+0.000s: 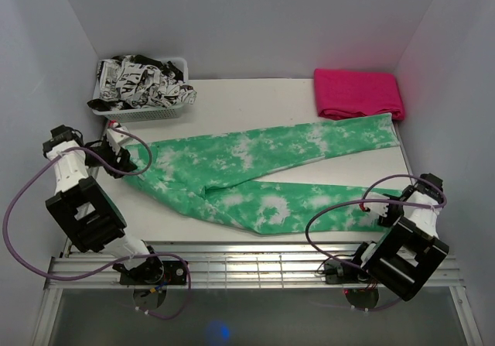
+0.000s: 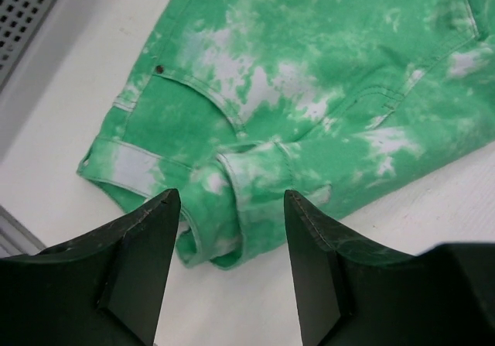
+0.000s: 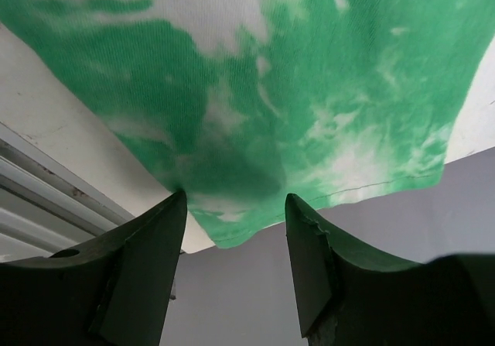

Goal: Fold and stack the trousers
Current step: Flatten the trousers out

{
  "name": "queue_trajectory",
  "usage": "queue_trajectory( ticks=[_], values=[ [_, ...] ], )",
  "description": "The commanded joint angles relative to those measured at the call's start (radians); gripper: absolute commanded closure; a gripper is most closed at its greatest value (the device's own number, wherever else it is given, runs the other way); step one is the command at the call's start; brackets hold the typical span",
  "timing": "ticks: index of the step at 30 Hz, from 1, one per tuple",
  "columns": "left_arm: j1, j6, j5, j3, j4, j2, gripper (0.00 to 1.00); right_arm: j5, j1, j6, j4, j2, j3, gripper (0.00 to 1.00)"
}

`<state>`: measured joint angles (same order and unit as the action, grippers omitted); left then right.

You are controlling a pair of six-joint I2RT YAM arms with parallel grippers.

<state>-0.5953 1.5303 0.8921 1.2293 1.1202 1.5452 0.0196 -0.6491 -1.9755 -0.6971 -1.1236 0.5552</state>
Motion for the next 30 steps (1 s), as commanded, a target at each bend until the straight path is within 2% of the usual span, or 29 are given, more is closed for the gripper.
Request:
queue_trajectory(
  ticks=[1,3,9,13,16,19,22,23,24,30],
  values=[
    [-0.063,-0.025,0.126,0.105,0.029,0.042,0.33,-0.015,-0.059,-0.357,0.033,-0.03,0.023,0.41],
    [-0.075,0.027,0.13,0.133,0.093,0.062,0.33,-0.015,-0.084,-0.397,0.034,-0.022,0.011,0.41],
    [-0.092,0.123,0.067,0.044,0.093,-0.002,0.33,-0.006,-0.122,-0.48,0.03,0.039,-0.049,0.4],
    [-0.093,0.151,0.059,-0.016,0.092,-0.039,0.33,0.005,-0.158,-0.51,0.014,0.045,-0.046,0.4],
    [-0.093,0.143,0.077,-0.019,0.093,-0.04,0.33,-0.01,-0.167,-0.519,0.068,0.022,-0.076,0.43],
    [-0.092,0.209,0.049,-0.028,0.127,-0.045,0.33,-0.014,-0.169,-0.53,0.194,0.001,-0.139,0.55],
    [-0.092,0.347,-0.017,-0.071,0.164,-0.065,0.34,-0.007,-0.169,-0.525,0.272,-0.03,-0.166,0.78],
    [-0.093,0.435,-0.036,-0.08,0.171,-0.066,0.35,-0.01,-0.169,-0.519,0.286,-0.038,-0.17,0.88],
    [-0.093,0.479,-0.056,-0.105,0.173,-0.076,0.36,-0.01,-0.169,-0.51,0.303,-0.039,-0.169,0.92],
    [-0.092,0.655,-0.091,-0.178,0.092,-0.097,0.37,0.025,-0.167,-0.373,0.176,-0.053,-0.036,0.92]
  ],
)
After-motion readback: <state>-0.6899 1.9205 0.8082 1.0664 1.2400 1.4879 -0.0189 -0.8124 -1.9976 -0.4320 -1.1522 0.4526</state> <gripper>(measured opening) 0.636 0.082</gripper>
